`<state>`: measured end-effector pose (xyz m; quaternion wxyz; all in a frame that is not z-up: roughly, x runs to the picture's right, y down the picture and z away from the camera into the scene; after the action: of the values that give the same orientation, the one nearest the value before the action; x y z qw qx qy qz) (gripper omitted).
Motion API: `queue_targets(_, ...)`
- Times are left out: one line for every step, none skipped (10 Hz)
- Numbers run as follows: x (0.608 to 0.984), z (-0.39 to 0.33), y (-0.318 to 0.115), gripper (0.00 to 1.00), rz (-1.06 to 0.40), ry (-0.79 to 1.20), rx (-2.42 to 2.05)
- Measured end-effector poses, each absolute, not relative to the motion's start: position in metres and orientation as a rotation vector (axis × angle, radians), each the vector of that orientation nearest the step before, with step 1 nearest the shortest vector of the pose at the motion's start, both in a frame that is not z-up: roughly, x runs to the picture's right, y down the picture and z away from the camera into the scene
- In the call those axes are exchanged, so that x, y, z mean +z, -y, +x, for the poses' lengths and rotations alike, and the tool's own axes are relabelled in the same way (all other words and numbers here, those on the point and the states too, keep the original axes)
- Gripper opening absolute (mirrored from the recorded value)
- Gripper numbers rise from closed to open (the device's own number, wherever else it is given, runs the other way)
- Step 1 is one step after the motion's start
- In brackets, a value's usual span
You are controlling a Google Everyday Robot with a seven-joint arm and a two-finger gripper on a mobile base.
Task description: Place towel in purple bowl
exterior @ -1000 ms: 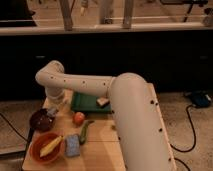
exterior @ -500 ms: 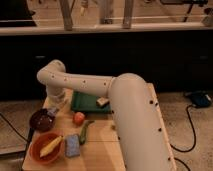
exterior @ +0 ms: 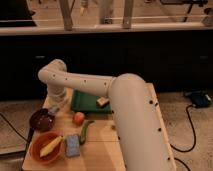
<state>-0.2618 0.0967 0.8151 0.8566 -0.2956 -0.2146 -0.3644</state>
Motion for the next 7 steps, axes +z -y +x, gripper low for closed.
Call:
queue_targets(0.812,-0.269,-0.098,0.02,-0.615,0.453,-0.792)
queue_targets(0.81,-0.275,-0.099,0.01,-0.609,0.458,-0.811)
queue_targets(0.808,-0.283,-0.099,0.0,-0.599,0.465,-0.838)
queue_targets(0.806,-0.287,-0.101,0.0,-0.596,0.472,-0.857)
queue_targets(0.804,-0.291,-0.103,0.0,-0.591,0.482,-0.875)
queue_targets(0.801,-0.296,-0.106,0.0,-0.586,0.5,-0.9)
queue_targets(0.799,-0.299,-0.108,0.0,-0.584,0.509,-0.914)
